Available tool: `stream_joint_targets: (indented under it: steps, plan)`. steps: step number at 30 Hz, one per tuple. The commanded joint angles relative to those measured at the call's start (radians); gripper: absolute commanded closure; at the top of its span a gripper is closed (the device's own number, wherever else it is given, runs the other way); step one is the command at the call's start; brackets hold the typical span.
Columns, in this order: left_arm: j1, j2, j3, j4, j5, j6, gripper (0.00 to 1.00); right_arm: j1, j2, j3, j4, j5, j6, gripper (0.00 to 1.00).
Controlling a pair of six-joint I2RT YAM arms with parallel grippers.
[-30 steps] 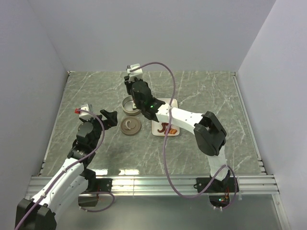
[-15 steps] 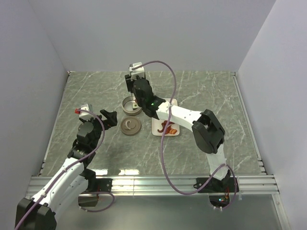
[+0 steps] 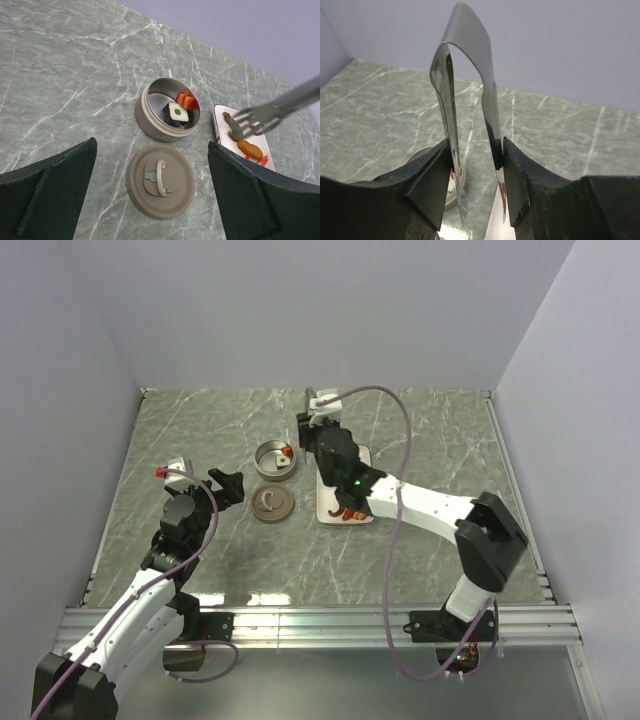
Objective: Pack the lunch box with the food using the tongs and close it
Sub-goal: Pick up the food using the clamp
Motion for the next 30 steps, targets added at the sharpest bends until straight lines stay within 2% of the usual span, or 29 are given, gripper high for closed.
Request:
stream_joint_targets:
  steps: [1, 11, 16, 23, 30]
  plan:
    - [0.003, 0.008, -0.004, 0.021, 0.000, -0.018, 0.01, -0.003, -0.123, -0.075, 0.105, 0.071, 0.000, 0.49]
    - [0.003, 0.017, -0.002, 0.031, 0.015, -0.017, 0.01, -0.005, -0.241, -0.262, 0.066, 0.120, 0.030, 0.50]
    - [0.003, 0.023, 0.000, 0.042, 0.023, -0.012, 0.01, 0.012, -0.303, -0.345, 0.018, 0.106, 0.105, 0.50]
    - [0.003, 0.049, 0.007, 0.059, 0.037, -0.006, 0.01, 0.046, -0.341, -0.416, 0.004, 0.168, 0.133, 0.50]
    - [0.003, 0.086, 0.016, 0.088, 0.051, 0.002, 0.01, 0.090, -0.387, -0.459, 0.029, 0.145, 0.141, 0.52]
